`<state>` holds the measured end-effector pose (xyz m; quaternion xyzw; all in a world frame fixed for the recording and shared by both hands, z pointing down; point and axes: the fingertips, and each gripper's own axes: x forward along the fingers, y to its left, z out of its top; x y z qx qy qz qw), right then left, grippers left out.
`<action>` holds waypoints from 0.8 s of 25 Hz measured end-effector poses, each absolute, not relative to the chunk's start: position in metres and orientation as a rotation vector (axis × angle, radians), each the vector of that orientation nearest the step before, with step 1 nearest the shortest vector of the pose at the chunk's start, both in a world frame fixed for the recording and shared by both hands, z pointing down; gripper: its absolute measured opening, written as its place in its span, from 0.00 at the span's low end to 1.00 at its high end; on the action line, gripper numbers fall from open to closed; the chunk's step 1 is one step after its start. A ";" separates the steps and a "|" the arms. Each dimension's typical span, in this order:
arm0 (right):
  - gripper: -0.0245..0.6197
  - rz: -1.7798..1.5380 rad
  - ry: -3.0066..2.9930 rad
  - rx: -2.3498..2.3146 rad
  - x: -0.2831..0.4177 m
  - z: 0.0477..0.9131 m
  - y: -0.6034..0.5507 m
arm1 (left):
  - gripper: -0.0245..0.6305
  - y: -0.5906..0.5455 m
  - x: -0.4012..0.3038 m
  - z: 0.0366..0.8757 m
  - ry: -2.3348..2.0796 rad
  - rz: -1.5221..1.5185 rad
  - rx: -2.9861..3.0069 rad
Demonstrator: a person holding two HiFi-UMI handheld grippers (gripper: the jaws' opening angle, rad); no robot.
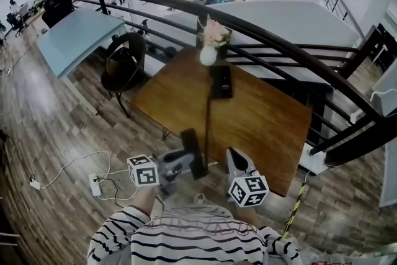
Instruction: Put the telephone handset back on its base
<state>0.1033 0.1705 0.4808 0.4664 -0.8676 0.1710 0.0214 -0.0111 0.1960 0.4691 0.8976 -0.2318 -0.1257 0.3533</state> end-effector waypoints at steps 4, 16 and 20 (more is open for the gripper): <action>0.04 0.539 -2.701 1.401 0.116 0.488 0.137 | 0.15 0.164 0.005 0.476 -0.630 -0.323 2.307; 0.04 0.591 -2.681 1.356 0.123 0.510 0.061 | 0.15 0.091 0.016 0.492 -0.632 -0.314 2.281; 0.04 0.593 -2.670 1.388 0.113 0.508 0.031 | 0.15 0.061 0.004 0.494 -0.614 -0.303 2.277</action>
